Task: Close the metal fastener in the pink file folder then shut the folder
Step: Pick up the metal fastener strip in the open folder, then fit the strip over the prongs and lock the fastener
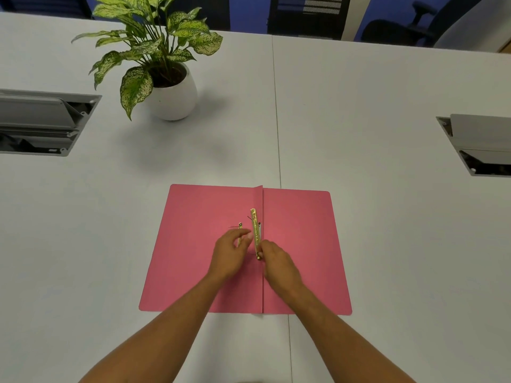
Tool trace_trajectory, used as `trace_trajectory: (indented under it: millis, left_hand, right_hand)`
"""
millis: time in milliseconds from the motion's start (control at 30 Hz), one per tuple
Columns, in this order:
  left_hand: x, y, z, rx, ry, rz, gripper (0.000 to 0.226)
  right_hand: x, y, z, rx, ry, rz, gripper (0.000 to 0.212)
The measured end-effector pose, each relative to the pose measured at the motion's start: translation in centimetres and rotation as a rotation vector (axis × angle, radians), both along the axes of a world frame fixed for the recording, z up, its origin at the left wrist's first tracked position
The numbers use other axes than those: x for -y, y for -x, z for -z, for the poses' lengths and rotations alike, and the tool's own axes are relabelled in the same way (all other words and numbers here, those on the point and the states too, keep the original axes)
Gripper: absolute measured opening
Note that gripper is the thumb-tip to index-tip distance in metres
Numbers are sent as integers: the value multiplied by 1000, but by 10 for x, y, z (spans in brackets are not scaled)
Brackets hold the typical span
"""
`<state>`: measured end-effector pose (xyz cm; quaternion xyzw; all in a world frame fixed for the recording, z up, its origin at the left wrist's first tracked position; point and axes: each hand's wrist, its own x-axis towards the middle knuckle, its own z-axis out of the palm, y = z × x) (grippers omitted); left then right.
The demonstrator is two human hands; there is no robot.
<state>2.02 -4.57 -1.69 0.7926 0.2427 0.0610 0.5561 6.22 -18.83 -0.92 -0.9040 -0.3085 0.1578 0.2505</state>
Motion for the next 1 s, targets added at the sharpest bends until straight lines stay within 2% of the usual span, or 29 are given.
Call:
trace_trajectory:
  millis: [167, 267, 400, 467, 567, 700, 1000]
  left_hand:
    - [1, -6, -8, -67, 261, -39, 14]
    - [-4, -4, -6, -99, 377, -84, 15]
    - [-17, 1, -3, -117, 486, -148, 17]
    - [-22, 4, -1, -127, 488, -166, 18]
    - [-26, 7, 2, -144, 506, -153, 17]
    - [-23, 7, 3, -147, 536, -143, 17]
    - [-13, 7, 8, -141, 570, -61, 18]
  right_hand:
    - [-5, 1, -2, -36, 6, -92, 41]
    - [-5, 2, -2, -19, -18, -115, 44]
    - [-2, 0, 3, -76, -142, 71, 39]
    - [0, -3, 7, -102, -124, 77, 36]
    - [-4, -4, 9, -131, -27, -41, 39]
    - [-11, -4, 10, -67, 49, -118, 26]
    - [-13, -10, 12, -149, -12, -77, 22]
